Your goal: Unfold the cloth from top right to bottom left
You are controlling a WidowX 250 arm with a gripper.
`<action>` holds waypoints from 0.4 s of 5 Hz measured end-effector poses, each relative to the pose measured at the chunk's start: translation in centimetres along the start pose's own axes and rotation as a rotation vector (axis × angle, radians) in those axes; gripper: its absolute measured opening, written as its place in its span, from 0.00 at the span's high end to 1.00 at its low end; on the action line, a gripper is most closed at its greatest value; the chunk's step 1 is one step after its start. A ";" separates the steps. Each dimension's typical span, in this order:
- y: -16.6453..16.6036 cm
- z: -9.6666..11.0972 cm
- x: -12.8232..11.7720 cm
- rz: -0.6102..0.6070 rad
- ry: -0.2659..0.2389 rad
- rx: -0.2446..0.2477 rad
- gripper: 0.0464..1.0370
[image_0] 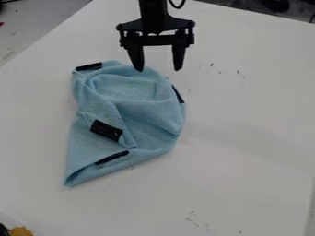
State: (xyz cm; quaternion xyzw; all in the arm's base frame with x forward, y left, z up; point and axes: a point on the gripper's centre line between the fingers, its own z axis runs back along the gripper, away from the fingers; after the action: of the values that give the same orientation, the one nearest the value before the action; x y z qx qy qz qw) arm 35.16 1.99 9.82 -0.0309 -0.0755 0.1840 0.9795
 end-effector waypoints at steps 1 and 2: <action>0.3 -1.2 -0.6 0.012 0.040 0.011 0.04; 2.4 -2.6 -2.9 0.113 0.111 0.024 0.04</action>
State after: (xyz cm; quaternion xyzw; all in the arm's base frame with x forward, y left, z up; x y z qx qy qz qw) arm 32.09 3.05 6.66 -0.0336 -0.0168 0.2377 0.9706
